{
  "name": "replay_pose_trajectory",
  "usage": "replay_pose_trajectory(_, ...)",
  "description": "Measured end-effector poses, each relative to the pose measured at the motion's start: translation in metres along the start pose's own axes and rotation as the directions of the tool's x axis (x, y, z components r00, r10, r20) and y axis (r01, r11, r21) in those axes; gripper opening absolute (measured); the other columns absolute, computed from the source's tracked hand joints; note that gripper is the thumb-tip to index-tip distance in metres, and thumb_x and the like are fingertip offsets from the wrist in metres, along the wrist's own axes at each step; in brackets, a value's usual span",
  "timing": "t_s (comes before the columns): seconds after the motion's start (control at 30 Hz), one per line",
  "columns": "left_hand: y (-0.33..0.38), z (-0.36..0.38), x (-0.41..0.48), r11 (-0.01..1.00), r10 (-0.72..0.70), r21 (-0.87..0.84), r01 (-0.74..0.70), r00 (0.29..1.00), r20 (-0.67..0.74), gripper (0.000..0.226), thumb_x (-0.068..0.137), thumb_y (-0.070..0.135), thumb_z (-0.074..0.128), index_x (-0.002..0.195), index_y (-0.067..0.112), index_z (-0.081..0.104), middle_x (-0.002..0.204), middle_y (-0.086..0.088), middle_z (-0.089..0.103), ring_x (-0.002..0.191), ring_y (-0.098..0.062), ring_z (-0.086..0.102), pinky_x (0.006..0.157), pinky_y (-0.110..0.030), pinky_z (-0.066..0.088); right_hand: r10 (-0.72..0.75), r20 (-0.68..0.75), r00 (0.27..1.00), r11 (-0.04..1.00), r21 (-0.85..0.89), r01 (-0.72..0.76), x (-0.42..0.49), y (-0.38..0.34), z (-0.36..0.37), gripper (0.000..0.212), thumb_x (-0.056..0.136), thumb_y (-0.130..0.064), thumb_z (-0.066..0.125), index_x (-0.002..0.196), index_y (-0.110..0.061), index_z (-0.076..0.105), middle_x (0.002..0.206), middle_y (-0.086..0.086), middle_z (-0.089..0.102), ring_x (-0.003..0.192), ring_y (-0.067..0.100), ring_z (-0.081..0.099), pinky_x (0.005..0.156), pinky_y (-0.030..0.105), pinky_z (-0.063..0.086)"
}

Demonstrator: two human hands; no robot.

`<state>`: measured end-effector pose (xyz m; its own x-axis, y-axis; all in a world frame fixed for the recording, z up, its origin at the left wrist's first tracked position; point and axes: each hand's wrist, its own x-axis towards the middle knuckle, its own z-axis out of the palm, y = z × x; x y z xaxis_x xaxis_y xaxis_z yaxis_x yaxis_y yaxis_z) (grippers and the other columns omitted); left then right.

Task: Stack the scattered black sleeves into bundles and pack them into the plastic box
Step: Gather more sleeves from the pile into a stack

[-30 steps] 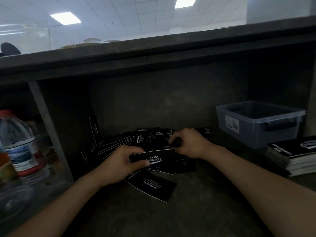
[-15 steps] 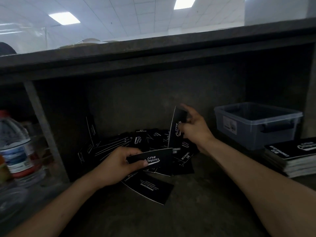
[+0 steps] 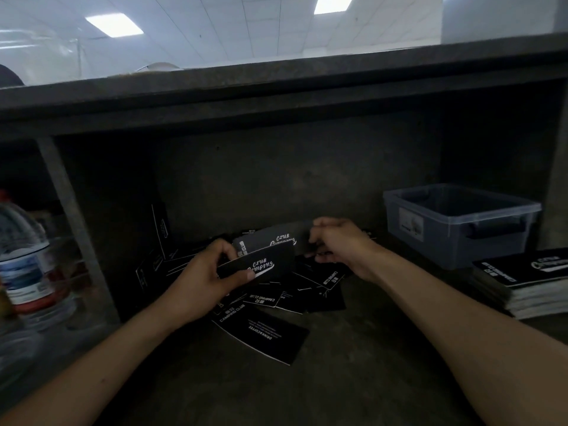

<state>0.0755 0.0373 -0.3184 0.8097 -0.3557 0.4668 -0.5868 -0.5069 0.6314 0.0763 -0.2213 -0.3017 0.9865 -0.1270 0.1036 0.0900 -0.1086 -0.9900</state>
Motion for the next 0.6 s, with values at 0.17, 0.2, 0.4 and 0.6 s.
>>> replay_pose_trajectory(0.17,-0.003,0.0,0.002,0.994,-0.093,-0.061,0.089,0.994,-0.06,0.053,0.069,0.018,0.089,0.092,0.023,0.043,0.097,-0.005,0.074,0.087,-0.014,0.072,0.073,-0.03,0.057,-0.014,0.195,0.981,0.946,-0.316,0.076,-0.007,-0.001,-0.002,0.02,0.083,-0.005,0.059,0.081,-0.021,0.071,0.075,-0.002,0.073,0.079,0.012,0.07,0.07,0.024,0.048)
replay_pose_trajectory(0.2,-0.002,0.0,0.001,0.991,-0.109,-0.083,0.106,0.993,-0.044,0.056,0.068,0.018,0.09,0.095,0.026,0.042,0.097,-0.004,0.075,0.087,-0.017,0.074,0.073,-0.034,0.059,-0.002,0.216,0.976,0.924,-0.373,0.084,-0.007,0.0,-0.003,0.02,0.082,-0.006,0.061,0.085,-0.021,0.074,0.079,-0.003,0.073,0.082,0.011,0.069,0.07,0.023,0.049)
replay_pose_trajectory(0.4,0.008,-0.001,-0.006,0.996,0.029,-0.087,-0.012,0.98,0.196,0.046,0.08,0.016,0.081,0.118,0.03,0.06,0.099,0.003,0.077,0.092,-0.013,0.074,0.081,-0.031,0.06,-0.244,0.081,0.966,0.826,-0.504,0.251,0.003,0.009,-0.005,0.024,0.088,-0.004,0.063,0.098,-0.021,0.078,0.088,-0.008,0.074,0.086,0.004,0.067,0.085,0.024,0.054)
replay_pose_trajectory(0.6,0.015,0.003,-0.013,0.992,0.119,-0.073,-0.101,0.945,0.305,0.016,0.091,0.016,0.071,0.106,0.02,0.073,0.1,0.002,0.076,0.093,-0.012,0.072,0.08,-0.026,0.058,-0.202,0.155,0.967,0.608,-0.754,0.248,0.006,0.023,-0.011,0.038,0.077,-0.019,0.078,0.113,-0.027,0.073,0.097,-0.018,0.064,0.089,0.002,0.06,0.082,0.018,0.047)
